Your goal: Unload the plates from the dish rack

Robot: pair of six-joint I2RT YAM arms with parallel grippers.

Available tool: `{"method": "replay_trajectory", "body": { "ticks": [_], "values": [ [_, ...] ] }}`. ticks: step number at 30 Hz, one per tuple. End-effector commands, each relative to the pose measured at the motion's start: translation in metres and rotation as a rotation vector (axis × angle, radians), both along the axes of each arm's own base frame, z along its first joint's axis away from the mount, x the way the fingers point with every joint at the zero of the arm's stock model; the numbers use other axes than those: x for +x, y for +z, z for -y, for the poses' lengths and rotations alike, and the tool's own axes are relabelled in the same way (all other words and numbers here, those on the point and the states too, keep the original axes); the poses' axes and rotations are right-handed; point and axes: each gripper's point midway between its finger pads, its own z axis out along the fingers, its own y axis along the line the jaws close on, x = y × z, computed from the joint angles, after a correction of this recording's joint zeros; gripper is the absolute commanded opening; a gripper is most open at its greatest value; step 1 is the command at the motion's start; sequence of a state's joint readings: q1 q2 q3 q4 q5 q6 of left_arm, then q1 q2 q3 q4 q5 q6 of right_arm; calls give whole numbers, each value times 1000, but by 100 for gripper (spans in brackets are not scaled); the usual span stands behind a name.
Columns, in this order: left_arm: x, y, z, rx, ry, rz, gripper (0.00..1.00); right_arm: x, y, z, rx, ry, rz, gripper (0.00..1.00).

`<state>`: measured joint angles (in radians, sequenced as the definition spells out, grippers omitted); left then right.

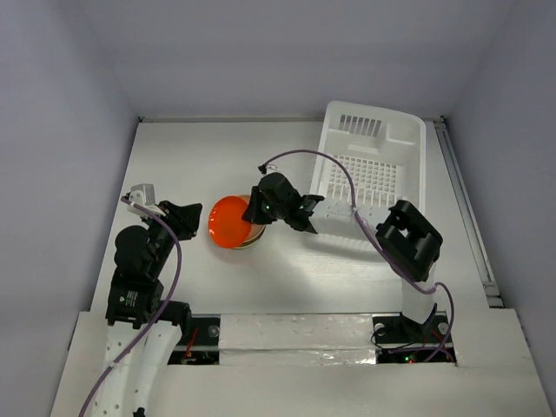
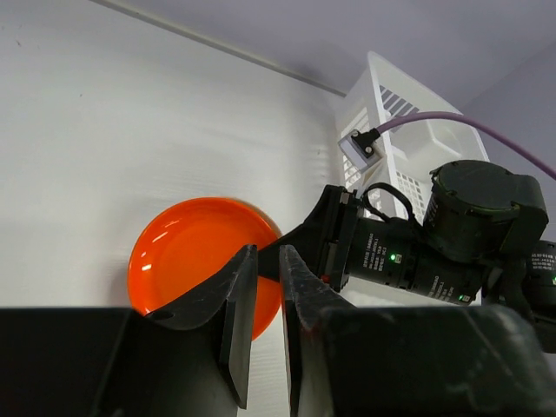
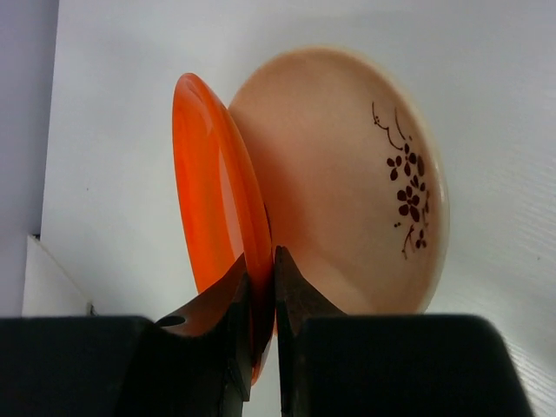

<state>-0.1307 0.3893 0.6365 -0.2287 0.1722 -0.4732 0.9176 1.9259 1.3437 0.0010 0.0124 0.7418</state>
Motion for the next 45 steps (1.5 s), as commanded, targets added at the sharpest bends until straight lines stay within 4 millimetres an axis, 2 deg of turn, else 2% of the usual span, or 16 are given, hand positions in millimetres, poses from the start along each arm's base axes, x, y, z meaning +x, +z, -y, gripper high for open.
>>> {"method": "replay_trajectory", "body": {
  "ticks": [1, 6, 12, 19, 25, 28, 29, 35, 36, 37, 38, 39, 40, 42, 43, 45],
  "values": [
    [2, 18, 1, -4, -6, 57, 14, 11, 19, 1, 54, -68, 47, 16],
    [2, 18, 1, -6, -6, 57, 14, 18, 23, 15, 30, -114, 67, 30],
    [1, 19, 1, -8, -7, 61, 14, 20, 41, 18, 74, -120, 80, 19],
    [1, 19, 0, -6, -4, 61, 14, 33, 35, 35, 68, -186, 64, 25],
    [0, 21, 1, -7, -6, 66, 14, 36, 31, 39, 48, -186, 65, 13],
    [1, 20, 1, -7, -6, 64, 14, 37, 24, 40, 19, -175, 64, 16],
    [0, 20, 1, -8, -5, 62, 14, 36, 25, 40, 15, -166, 70, 22],
    [2, 19, -1, -7, -1, 63, 14, 31, 49, 41, -20, -116, 166, 29],
    [2, 19, 0, -7, -2, 63, 14, 28, 46, 43, -43, -104, 155, 29],
    [2, 19, 0, -7, -3, 61, 14, 31, 50, 41, -45, -100, 165, 17],
    [2, 19, 0, -7, -3, 61, 14, 29, 42, 42, -65, -98, 150, 8],
    [2, 19, -1, -7, -1, 61, 14, 28, 45, 36, -71, -84, 152, 4],
    [2, 19, -1, -8, -1, 61, 14, 28, 40, 37, -103, -67, 153, 1],
    [2, 19, -1, -7, -1, 61, 14, 15, 29, 20, -144, -5, 152, 0],
    [2, 19, -1, -6, -1, 60, 14, 14, 36, 14, -166, 23, 171, 0],
    [2, 19, 0, -7, -2, 61, 14, 12, 20, 6, -229, 42, 160, 0]
  ]
}}
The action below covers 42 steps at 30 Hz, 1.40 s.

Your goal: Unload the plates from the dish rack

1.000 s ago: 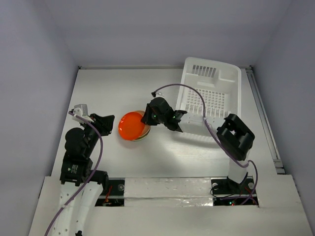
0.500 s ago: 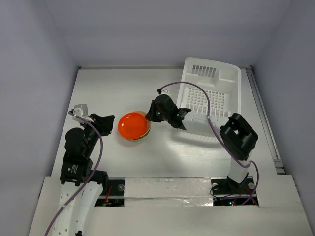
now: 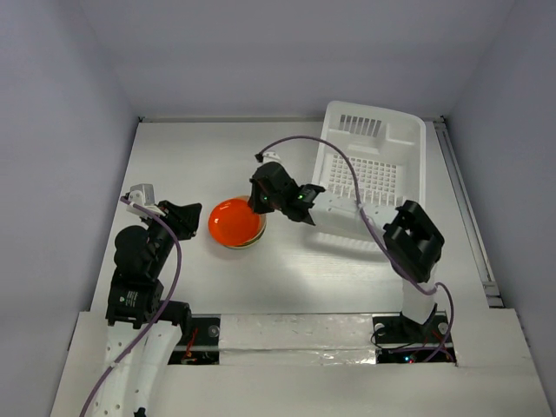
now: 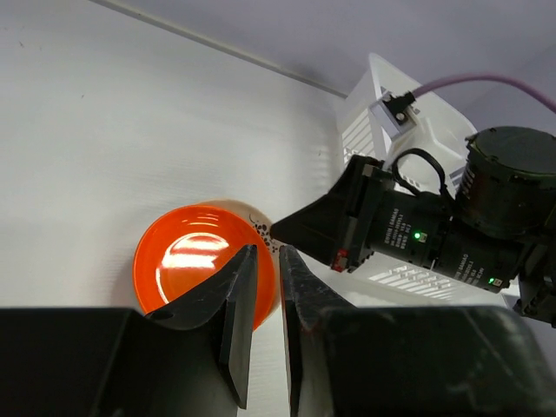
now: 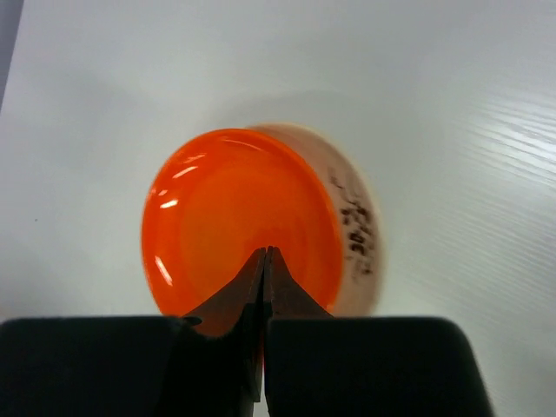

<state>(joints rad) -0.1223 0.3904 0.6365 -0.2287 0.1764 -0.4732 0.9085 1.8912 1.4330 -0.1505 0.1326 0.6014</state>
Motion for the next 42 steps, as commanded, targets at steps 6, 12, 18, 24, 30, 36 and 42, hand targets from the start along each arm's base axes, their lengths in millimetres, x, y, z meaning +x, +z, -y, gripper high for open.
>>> {"method": "replay_trajectory", "body": {
  "ticks": [6, 12, 18, 24, 30, 36, 42],
  "values": [
    [3, 18, -1, -7, 4, 58, 14, 3, -39, -16, -208, 32, 0, 0],
    [2, 19, -1, -6, 2, 62, 14, 14, -49, 7, -314, -60, 22, 0],
    [2, 19, -1, -8, 0, 62, 14, 24, -37, 25, -366, -149, 69, 0],
    [2, 19, -1, -7, 0, 59, 14, 30, -21, 45, -408, -228, 115, 0],
    [2, 19, -1, -8, 0, 61, 14, 15, 11, 16, -235, -108, 128, 0],
    [2, 20, -1, -6, 1, 65, 16, -6, 88, 5, 20, -23, 195, 1],
    [0, 23, 2, -3, -22, 78, 54, -40, 206, 83, 271, -130, 420, 4]
  ]
}}
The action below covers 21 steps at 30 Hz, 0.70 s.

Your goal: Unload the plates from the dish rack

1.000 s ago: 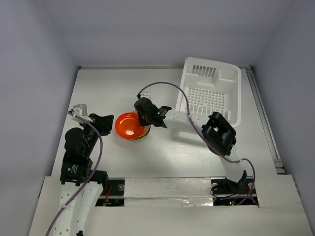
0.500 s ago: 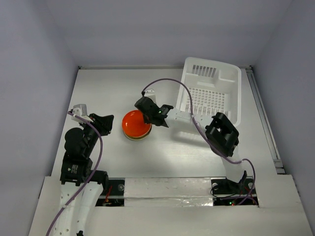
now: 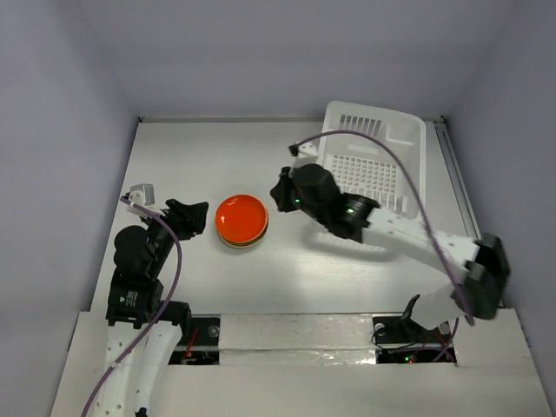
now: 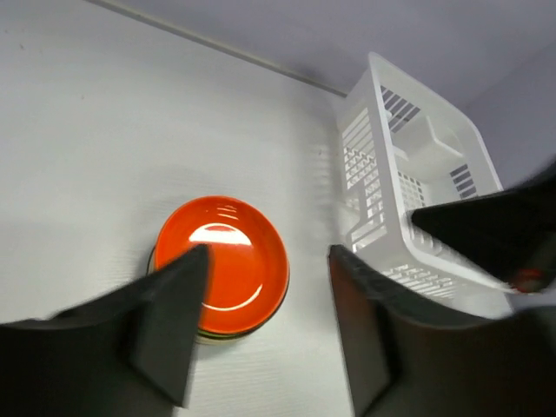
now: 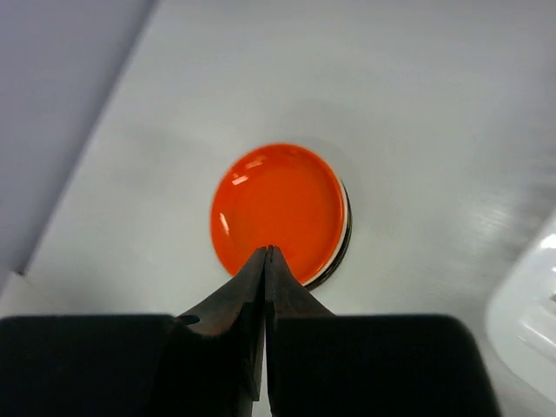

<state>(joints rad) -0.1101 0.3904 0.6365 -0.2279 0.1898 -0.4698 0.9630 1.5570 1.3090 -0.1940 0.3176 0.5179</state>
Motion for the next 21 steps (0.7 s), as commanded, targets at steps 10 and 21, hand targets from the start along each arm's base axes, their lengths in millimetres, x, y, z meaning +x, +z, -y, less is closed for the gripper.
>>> {"method": "replay_trajectory", "body": {
  "ticks": [10, 21],
  "values": [
    [-2, 36, 10, 34, -78, 101, 83, -75, 164, 227, 395, -394, 455, 100],
    [-19, 101, 6, 28, -58, 287, 83, -104, 134, 311, 562, -603, 494, 100]
  ]
}}
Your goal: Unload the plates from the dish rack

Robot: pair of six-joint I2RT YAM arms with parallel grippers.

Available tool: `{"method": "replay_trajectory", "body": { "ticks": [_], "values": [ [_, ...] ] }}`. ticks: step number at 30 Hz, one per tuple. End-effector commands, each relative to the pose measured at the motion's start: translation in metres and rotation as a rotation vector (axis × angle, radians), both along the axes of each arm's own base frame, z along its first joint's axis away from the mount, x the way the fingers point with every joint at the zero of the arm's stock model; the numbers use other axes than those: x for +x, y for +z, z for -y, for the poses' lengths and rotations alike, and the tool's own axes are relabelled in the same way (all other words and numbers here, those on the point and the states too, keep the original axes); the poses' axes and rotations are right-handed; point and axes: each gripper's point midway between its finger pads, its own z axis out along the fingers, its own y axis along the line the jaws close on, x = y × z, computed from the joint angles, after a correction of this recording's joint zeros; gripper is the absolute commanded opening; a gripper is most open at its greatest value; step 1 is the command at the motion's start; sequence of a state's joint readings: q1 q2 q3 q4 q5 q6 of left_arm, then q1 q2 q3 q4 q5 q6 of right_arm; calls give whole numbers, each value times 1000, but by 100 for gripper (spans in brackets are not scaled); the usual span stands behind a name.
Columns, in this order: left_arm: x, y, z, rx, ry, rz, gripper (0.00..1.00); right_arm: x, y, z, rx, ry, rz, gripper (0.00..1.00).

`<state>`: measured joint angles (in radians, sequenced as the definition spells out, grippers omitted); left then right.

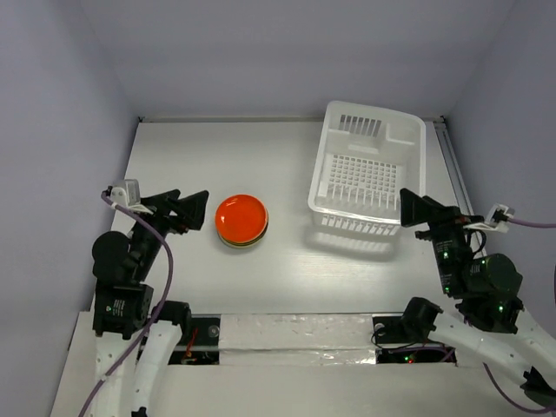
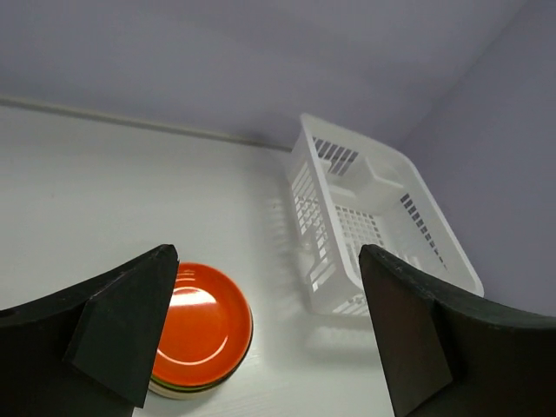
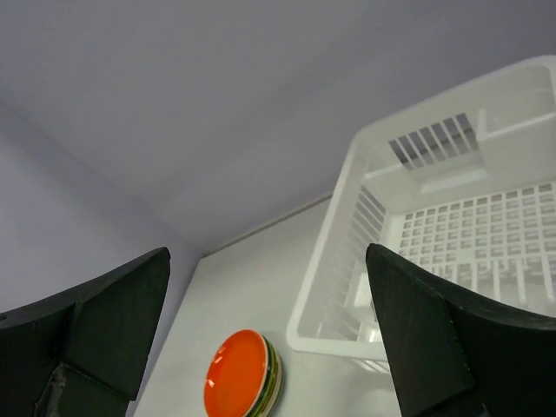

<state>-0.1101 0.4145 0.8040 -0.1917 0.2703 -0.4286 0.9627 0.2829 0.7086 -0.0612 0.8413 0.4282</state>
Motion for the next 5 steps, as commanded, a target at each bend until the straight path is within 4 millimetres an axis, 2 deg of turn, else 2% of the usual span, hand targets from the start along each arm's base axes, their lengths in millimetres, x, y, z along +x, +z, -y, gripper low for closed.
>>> {"method": "replay_trajectory", "body": {
  "ticks": [1, 5],
  "values": [
    [-5, 20, -4, 4, 17, 103, 82, 3, -13, 8, 25, -54, -28, 100],
    [-6, 0, 2, -26, -13, 79, 86, 5, -18, -1, -14, -22, -67, 100]
  ]
}}
